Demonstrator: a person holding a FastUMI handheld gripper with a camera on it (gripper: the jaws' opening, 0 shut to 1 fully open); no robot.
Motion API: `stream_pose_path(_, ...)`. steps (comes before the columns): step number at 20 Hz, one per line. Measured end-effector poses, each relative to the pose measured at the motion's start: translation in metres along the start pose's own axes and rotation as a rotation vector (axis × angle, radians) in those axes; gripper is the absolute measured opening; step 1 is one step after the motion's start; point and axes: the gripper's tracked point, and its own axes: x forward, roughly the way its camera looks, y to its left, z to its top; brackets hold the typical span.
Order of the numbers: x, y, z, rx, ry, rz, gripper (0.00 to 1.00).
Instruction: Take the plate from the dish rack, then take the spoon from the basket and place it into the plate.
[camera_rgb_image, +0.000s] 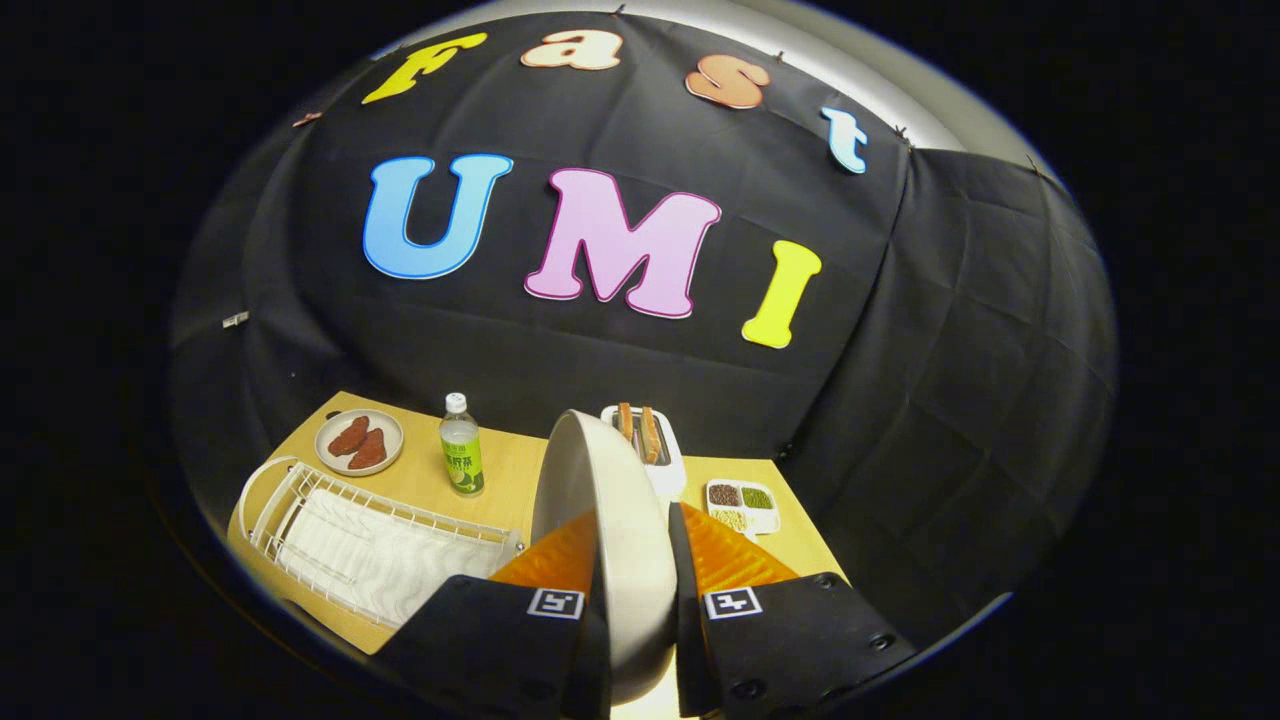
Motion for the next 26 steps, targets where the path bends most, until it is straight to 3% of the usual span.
stream_pose_path(5, -0.035, -0.045, -0.048, 0.102, 0.08, 0.074, 0.29)
stream_pose_path(11, -0.057, -0.06, -0.15, 0.276, 0.241, 0.213, 0.29)
stream_pose_path(18, -0.045, -0.053, -0.251, 0.437, 0.384, 0.334, 0.29)
stream_pose_path(26, -0.016, -0.04, -0.313, 0.555, 0.501, 0.397, 0.29)
